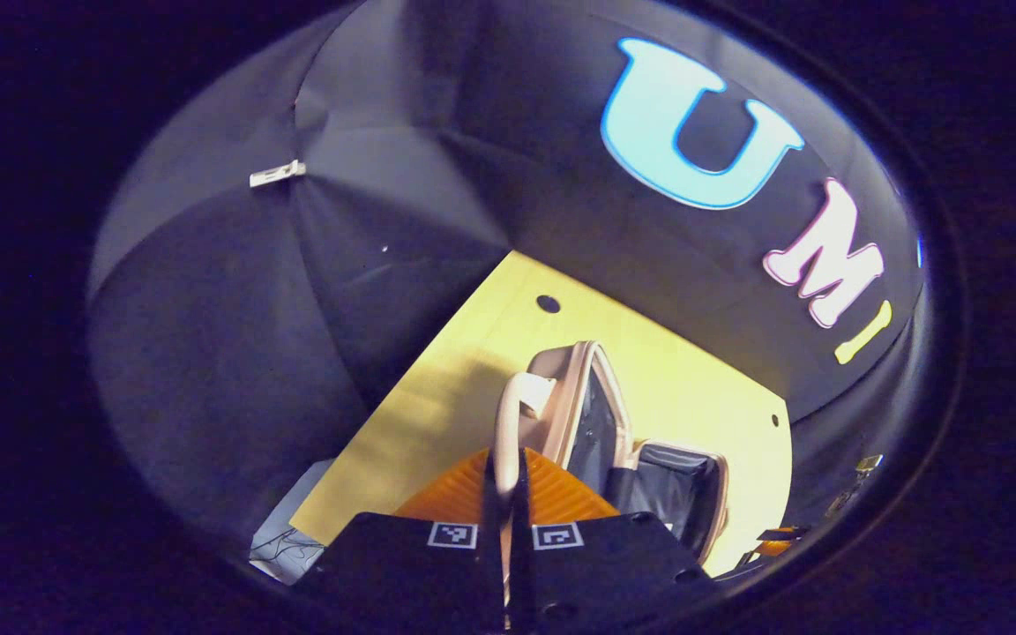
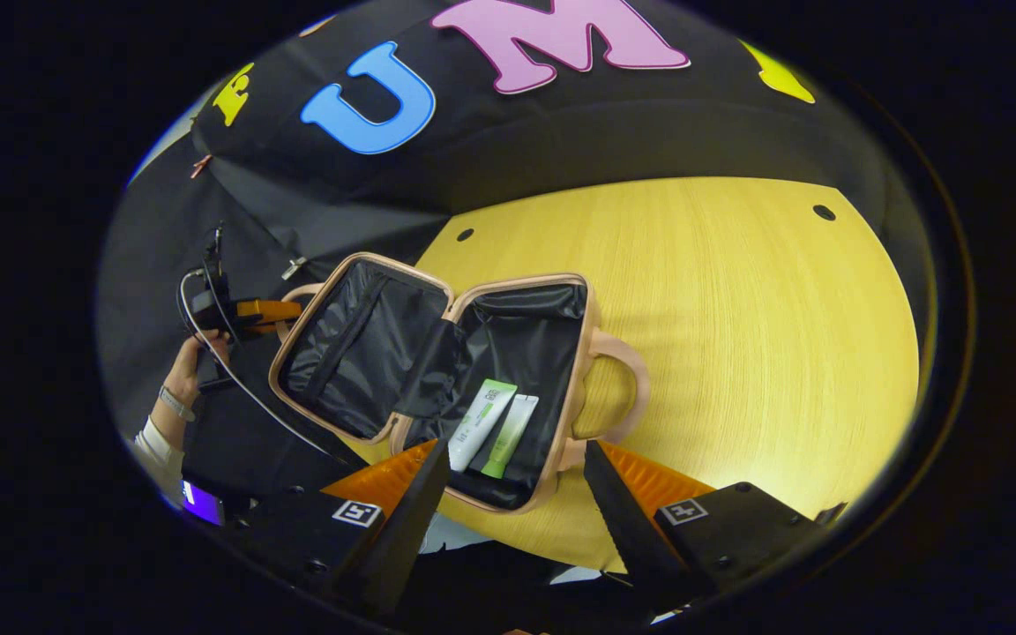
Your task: First open the suitcase, pack the skin care products into it, and then close the suitcase.
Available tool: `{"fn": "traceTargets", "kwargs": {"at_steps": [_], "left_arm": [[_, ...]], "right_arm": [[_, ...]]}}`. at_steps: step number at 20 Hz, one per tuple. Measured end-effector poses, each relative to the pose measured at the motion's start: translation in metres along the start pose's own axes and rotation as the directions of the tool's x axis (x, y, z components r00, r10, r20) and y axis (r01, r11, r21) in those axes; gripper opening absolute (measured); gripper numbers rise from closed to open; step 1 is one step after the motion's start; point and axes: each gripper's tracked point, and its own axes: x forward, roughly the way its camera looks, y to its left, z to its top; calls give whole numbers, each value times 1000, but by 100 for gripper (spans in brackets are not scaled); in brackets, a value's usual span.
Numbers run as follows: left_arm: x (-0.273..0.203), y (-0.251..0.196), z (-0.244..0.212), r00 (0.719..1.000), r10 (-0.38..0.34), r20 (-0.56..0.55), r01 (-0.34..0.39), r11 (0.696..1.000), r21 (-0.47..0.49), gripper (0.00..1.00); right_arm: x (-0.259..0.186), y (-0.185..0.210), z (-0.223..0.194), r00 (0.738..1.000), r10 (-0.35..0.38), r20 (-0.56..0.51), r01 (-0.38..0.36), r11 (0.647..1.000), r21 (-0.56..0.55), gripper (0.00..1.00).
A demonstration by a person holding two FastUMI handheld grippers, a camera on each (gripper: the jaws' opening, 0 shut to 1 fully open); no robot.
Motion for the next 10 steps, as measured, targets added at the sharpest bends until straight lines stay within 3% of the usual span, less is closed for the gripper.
{"fn": "traceTargets", "kwargs": {"at_steps": [5, 7, 10], "left_arm": [[-44, -155, -16, 984, -170, 44, 161, 974, 162, 8], [-36, -219, -49, 968, -252, 10, 243, 942, 231, 8], [-12, -318, -126, 915, -382, -132, 403, 889, 218, 8]], "right_arm": [[-41, -32, -4, 1000, 7, 12, -7, 999, -46, 98], [-56, -51, -10, 1000, -1, 24, 2, 999, -41, 97], [-72, -74, -24, 1000, -14, 12, 14, 1000, 5, 98]]}}
